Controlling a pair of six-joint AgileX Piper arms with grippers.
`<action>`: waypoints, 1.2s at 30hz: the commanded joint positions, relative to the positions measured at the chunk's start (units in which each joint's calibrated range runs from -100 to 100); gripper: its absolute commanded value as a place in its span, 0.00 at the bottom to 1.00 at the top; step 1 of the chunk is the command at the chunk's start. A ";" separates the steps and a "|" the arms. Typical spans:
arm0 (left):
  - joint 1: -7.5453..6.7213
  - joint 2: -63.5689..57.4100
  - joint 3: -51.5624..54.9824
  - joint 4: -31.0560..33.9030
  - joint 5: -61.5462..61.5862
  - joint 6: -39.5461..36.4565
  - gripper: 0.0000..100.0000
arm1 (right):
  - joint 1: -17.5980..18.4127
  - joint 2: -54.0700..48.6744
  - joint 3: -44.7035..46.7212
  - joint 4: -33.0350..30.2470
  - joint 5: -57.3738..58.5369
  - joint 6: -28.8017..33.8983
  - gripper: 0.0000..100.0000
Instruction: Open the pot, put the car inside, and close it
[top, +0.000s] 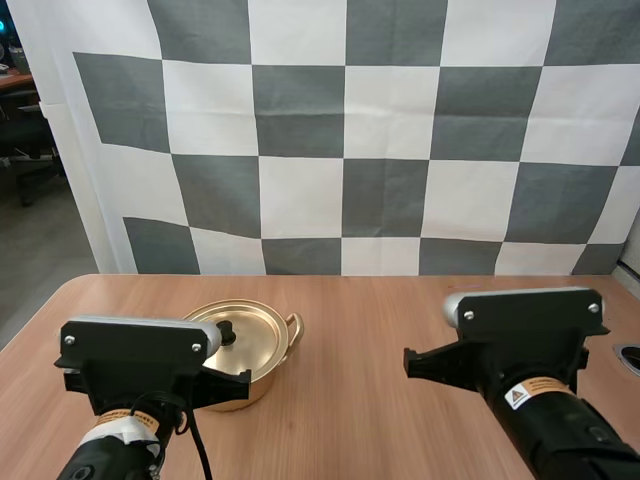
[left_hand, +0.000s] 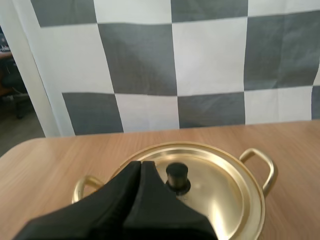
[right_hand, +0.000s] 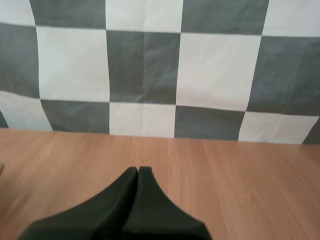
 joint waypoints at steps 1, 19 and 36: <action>-0.04 0.00 0.02 0.00 1.22 -0.02 0.00 | 0.00 -0.06 3.94 0.04 -4.00 0.02 0.00; -0.04 0.00 0.02 0.00 -0.51 -0.02 0.00 | 0.00 -0.06 3.94 -0.32 -5.66 0.02 0.00; -0.04 0.00 0.02 0.00 -0.51 -0.02 0.00 | 0.00 -0.06 3.94 1.36 -11.08 0.02 0.00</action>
